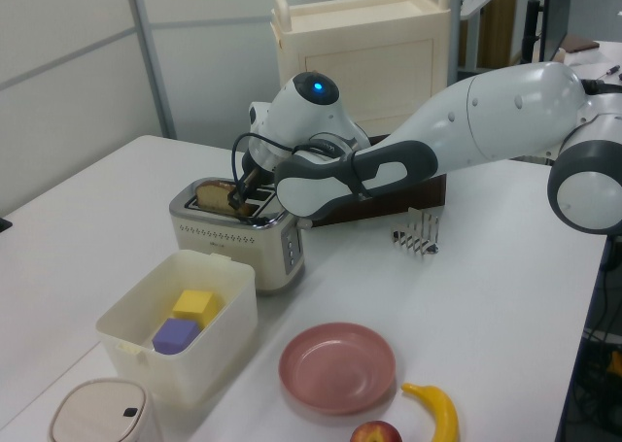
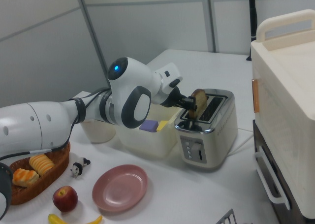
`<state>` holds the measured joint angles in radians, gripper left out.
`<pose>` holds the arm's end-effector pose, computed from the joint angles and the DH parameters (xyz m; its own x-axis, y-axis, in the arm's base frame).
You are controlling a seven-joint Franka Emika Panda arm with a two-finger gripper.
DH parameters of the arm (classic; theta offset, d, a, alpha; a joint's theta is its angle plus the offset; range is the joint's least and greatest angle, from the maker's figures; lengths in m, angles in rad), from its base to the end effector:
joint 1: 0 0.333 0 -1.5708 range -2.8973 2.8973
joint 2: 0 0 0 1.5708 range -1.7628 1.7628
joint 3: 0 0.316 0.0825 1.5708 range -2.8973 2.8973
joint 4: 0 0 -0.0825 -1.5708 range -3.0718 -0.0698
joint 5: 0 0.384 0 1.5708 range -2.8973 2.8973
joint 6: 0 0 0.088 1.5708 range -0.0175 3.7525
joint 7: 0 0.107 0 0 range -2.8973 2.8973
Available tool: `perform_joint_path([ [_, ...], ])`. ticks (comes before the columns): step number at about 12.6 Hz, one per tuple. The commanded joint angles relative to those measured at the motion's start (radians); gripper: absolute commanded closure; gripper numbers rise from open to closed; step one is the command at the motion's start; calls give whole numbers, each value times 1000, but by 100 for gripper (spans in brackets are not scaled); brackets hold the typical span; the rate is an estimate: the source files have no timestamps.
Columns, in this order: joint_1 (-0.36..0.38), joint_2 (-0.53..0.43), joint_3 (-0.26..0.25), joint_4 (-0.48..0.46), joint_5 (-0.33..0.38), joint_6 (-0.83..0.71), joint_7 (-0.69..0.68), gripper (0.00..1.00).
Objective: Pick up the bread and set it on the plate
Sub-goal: 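Lift the toast slice up out of the toaster slot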
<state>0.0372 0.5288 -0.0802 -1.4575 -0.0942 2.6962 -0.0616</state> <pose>0.7514 -0.0158 0.4616 0.7573 0.1476 0.6362 0.0527 -0.9848 0.1658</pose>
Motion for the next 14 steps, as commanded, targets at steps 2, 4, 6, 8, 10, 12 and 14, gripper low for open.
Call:
perform_joint_path([
  [2, 6, -12, -7, 18, -81, 20, 26, 100],
  [4, 7, -32, -10, 63, -84, 16, 119, 100],
  [6, 9, -73, -12, 75, -87, 16, 149, 100],
  [8, 9, -149, -7, 75, -79, 10, 154, 100],
  [10, 12, -226, 0, 59, -75, -63, 198, 100],
  [12, 38, -251, 11, 55, -46, -278, 201, 100],
  [14, 58, -276, 11, 57, 26, -483, 166, 100],
])
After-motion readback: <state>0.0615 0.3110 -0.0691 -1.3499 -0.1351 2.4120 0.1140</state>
